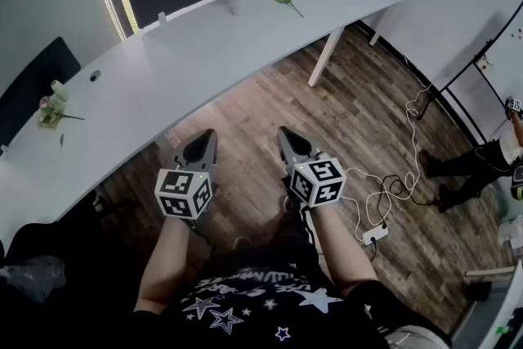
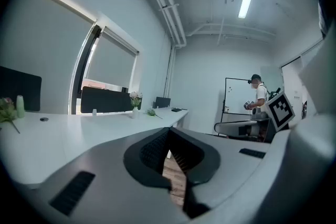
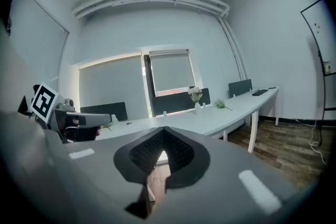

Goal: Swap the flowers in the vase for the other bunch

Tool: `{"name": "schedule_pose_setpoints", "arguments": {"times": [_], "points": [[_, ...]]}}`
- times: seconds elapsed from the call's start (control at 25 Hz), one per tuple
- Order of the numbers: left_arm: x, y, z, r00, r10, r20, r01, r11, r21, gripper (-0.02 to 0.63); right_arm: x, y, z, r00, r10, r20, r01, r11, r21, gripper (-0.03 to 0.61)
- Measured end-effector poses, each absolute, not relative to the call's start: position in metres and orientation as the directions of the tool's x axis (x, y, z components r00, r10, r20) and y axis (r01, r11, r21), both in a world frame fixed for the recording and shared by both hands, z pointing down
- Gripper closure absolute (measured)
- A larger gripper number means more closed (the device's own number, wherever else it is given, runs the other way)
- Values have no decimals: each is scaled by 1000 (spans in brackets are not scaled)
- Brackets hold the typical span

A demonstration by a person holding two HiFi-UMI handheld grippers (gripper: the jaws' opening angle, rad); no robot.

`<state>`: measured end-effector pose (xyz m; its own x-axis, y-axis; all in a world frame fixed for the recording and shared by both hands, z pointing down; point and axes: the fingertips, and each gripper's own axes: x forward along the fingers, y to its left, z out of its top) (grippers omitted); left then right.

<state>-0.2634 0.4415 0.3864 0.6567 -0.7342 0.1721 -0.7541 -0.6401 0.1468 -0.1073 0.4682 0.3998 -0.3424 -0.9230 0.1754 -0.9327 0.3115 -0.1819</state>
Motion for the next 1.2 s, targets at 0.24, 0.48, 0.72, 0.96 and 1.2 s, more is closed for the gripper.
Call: {"name": "schedule_pose_setpoints", "arguments": {"times": [0.24,0.48,0.72,0.96,1.2], "points": [[-270,441,389,656,-734,173,-755,-639,150,606,-118,467,403,-358,-915,184,-928,328,-174,577],[-274,433,383,644,-747,165,-765,-628,144,606,-116,457,402,-364,-915,175,-925,333,-183,577],[-275,424,393,636,-750,183,-772,-616,157,606,-111,447,391,-372,-927,58,-914,354,-196,577],[-261,409,404,633,-748,201,-774,-610,170,606,-94,429,407,-367,-924,107,-917,340,-208,577],[-232,379,411,617,-755,220,-787,-594,169,606,-61,400,415,-379,-917,127,-912,347,-217,577]]}}
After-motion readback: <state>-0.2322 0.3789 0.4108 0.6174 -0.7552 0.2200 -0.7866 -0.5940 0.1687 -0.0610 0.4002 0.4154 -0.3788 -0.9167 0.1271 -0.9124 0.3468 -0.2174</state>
